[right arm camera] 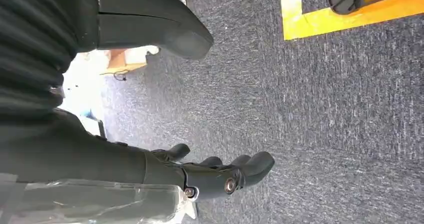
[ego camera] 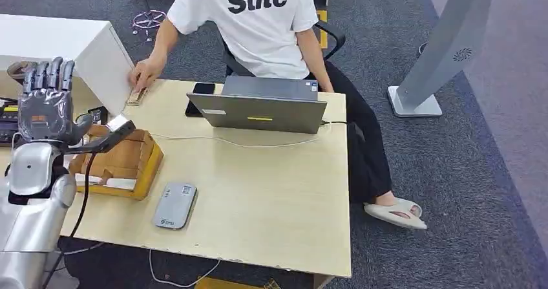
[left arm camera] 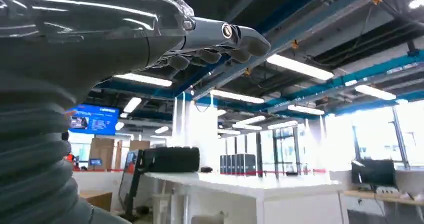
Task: Pass the card to the sensor for recognition and then transmit it.
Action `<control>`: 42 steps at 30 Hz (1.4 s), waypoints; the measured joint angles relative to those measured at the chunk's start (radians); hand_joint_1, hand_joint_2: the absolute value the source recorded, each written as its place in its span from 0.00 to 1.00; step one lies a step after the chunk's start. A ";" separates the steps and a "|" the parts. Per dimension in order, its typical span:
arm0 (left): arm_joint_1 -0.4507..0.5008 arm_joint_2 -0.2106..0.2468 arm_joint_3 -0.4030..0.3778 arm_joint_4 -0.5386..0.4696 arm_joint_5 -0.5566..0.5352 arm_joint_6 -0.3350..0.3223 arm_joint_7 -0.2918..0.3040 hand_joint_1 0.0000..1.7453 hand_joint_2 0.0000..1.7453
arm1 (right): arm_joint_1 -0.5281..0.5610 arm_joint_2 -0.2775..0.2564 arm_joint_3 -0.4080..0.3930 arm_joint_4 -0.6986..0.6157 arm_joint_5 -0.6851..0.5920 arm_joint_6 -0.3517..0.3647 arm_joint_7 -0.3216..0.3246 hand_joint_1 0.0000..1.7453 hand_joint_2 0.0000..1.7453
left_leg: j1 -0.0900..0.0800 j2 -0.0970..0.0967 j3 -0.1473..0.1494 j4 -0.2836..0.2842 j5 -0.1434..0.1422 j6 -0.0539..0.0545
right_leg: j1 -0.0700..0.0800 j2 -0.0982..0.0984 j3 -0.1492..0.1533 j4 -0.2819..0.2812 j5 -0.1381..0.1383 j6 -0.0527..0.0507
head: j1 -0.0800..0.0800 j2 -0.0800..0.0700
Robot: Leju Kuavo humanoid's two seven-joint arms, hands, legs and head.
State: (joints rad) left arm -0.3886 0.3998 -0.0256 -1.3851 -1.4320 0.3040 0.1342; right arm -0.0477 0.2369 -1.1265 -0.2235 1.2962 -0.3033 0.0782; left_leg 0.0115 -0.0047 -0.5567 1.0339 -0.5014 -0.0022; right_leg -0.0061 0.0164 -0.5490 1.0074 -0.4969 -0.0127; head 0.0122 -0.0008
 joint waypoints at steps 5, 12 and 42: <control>0.103 0.013 0.003 -0.087 0.041 -0.132 -0.059 0.00 1.00 | 0.002 0.000 -0.005 0.000 -0.022 0.000 0.002 0.00 1.00 | 0.000 0.001 0.000 0.000 0.000 0.000 | 0.000 0.001 -0.001 0.000 0.000 0.000 | 0.000 0.000; 0.238 0.078 0.005 -0.223 0.031 -0.175 -0.058 0.00 1.00 | 0.003 0.001 -0.019 0.000 -0.031 0.000 0.002 0.00 1.00 | 0.000 0.001 -0.002 0.000 0.000 0.000 | 0.000 0.001 -0.002 0.000 -0.001 0.000 | 0.000 0.000; 0.641 0.196 0.335 -0.423 0.141 -0.336 -0.072 0.00 1.00 | 0.013 0.010 -0.072 -0.010 -0.021 0.006 0.000 0.00 1.00 | 0.000 0.000 -0.002 -0.001 0.000 0.000 | 0.000 0.000 -0.002 0.001 -0.002 -0.001 | 0.000 0.000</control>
State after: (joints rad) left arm 0.2520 0.5955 0.3090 -1.8081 -1.2906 -0.0324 0.0618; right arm -0.0349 0.2468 -1.1990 -0.2335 1.2753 -0.2968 0.0782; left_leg 0.0117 -0.0048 -0.5588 1.0334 -0.5017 -0.0024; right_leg -0.0060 0.0160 -0.5506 1.0080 -0.4989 -0.0140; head 0.0122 -0.0008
